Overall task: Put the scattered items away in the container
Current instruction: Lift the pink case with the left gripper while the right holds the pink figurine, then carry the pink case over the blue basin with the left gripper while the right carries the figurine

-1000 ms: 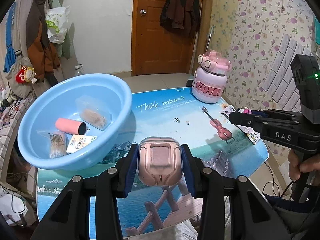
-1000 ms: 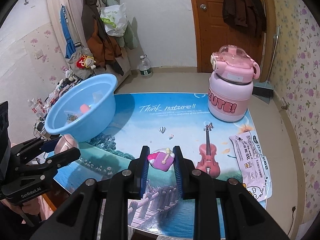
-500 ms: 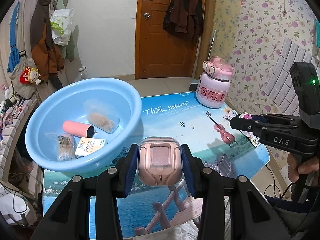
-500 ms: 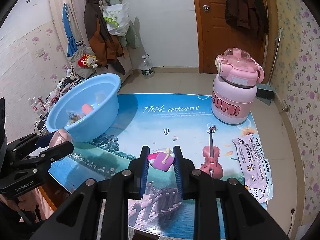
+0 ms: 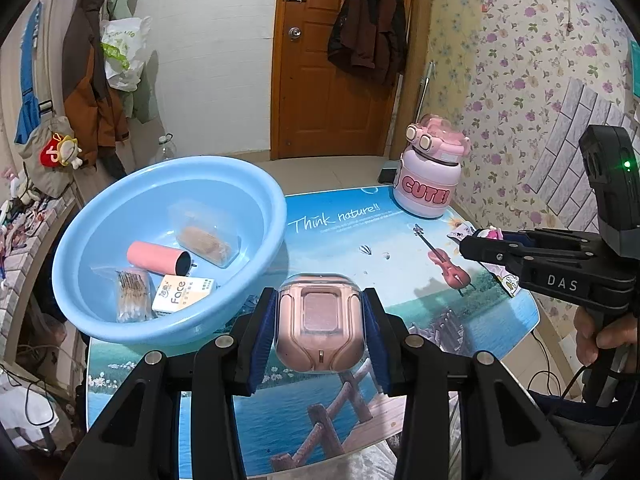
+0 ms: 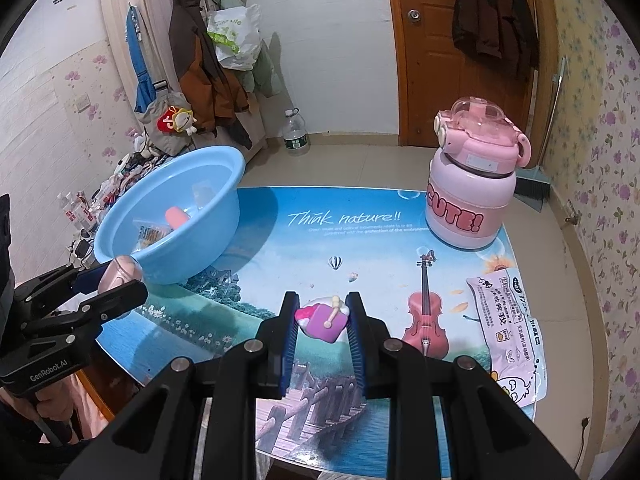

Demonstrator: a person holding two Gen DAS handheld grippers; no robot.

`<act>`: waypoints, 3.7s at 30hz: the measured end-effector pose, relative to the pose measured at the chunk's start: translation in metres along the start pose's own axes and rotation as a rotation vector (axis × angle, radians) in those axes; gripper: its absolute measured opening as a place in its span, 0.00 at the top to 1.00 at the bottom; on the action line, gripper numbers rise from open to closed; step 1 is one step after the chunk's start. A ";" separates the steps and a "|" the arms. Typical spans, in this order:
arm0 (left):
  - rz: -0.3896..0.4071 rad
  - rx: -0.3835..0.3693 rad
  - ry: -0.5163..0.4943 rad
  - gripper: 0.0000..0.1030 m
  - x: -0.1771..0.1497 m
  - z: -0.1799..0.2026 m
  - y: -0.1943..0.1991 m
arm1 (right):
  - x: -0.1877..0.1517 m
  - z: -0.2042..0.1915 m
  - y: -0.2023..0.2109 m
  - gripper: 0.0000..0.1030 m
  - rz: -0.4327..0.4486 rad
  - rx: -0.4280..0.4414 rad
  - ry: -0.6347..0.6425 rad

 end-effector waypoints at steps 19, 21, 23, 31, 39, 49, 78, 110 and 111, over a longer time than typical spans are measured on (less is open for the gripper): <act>-0.012 0.007 0.019 0.61 -0.005 -0.003 -0.004 | -0.006 0.000 -0.005 0.76 -0.011 0.003 -0.017; -0.012 0.007 0.019 0.61 -0.005 -0.003 -0.004 | -0.006 0.000 -0.006 0.76 -0.012 0.004 -0.019; -0.012 0.006 0.020 0.61 -0.005 -0.003 -0.004 | -0.006 0.000 -0.006 0.76 -0.012 0.003 -0.020; -0.004 0.015 0.025 0.61 -0.002 -0.007 -0.003 | -0.004 0.001 -0.005 0.76 -0.008 -0.009 -0.018; 0.015 0.037 0.041 0.61 0.004 -0.019 0.001 | 0.004 0.000 -0.002 0.76 0.007 -0.012 -0.003; 0.067 0.095 0.062 0.61 0.023 -0.045 0.015 | 0.025 -0.010 0.005 0.76 0.038 -0.015 0.041; 0.185 0.250 0.131 0.61 0.071 -0.127 0.055 | 0.123 -0.139 -0.008 0.76 0.127 0.171 0.283; 0.051 0.252 0.142 0.61 0.055 -0.161 -0.026 | 0.107 -0.153 -0.095 0.76 -0.015 0.178 0.260; 0.045 0.250 0.136 0.61 0.054 -0.161 -0.030 | 0.106 -0.154 -0.096 0.76 -0.018 0.180 0.261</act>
Point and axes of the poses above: each gripper's, at about its wrist camera, not at the fingertips, and y roughly against the way its jaws point, z to its right, x to its top, the point moved 7 cm from there along -y, roughly the way its jaws point, and after that the axes turned 7 degrees about y, right-handed, at the moved point
